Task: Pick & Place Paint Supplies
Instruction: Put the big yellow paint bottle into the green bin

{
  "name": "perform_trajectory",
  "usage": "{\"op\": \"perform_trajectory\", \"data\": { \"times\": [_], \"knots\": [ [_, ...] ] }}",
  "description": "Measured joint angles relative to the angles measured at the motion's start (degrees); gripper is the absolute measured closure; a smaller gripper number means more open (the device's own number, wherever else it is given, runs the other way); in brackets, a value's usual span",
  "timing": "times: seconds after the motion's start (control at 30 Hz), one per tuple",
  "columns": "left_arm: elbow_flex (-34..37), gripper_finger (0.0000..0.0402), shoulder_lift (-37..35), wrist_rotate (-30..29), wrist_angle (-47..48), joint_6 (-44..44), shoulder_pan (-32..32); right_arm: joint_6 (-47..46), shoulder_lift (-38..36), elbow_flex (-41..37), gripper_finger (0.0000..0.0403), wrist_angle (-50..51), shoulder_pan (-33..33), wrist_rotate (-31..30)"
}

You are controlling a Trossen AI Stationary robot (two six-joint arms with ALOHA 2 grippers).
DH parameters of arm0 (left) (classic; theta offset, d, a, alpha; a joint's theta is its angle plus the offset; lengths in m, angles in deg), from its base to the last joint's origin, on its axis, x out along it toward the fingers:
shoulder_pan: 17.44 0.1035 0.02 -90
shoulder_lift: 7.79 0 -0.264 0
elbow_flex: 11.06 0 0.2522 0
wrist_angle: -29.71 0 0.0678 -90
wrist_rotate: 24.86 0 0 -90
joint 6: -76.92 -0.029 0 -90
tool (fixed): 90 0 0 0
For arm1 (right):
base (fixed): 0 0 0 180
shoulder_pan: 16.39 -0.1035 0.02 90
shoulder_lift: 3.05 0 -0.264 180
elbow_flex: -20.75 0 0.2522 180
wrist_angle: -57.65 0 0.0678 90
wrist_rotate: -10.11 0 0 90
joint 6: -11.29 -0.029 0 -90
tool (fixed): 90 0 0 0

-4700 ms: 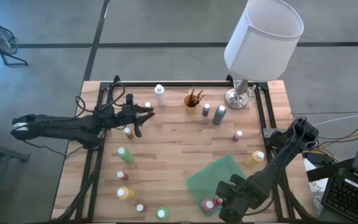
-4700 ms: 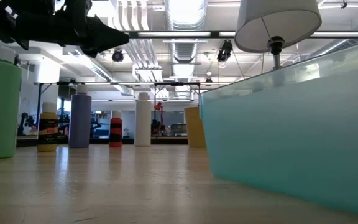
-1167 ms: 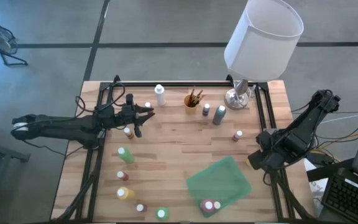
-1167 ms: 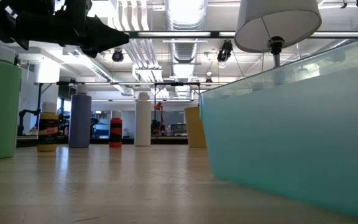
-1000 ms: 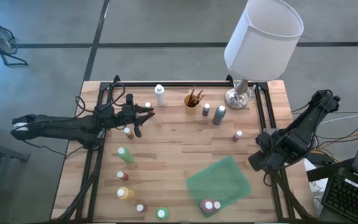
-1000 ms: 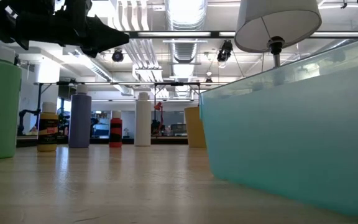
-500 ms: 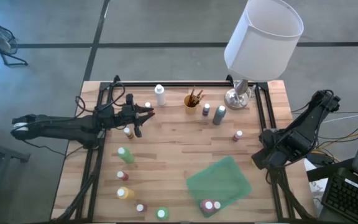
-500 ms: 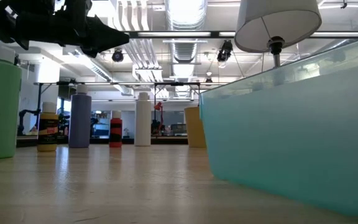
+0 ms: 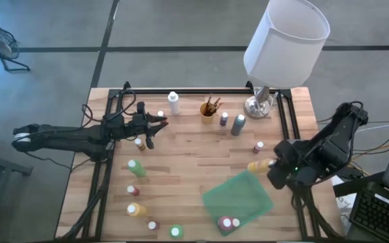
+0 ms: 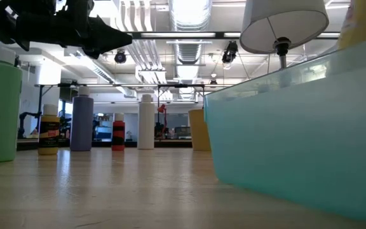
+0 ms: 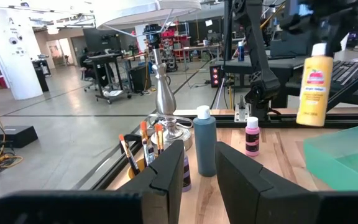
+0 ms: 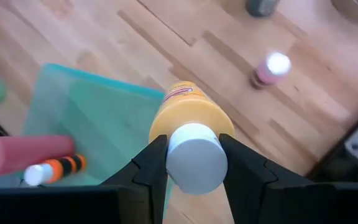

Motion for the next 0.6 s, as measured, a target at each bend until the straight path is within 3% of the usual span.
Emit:
{"op": "perform_trajectory", "data": {
  "times": [0.17, 0.6],
  "knots": [
    [0.0, 0.0305, 0.0, 0.0, 0.0, 0.0, 0.0, 2.5, 6.9, 5.6, 0.029, -0.6, -0.1, 1.0],
    [0.0, 0.0305, 0.0, 0.0, 0.0, 0.0, 0.0, 4.2, 26.2, 19.2, 0.029, -3.2, -0.4, 12.7]
  ]
}}
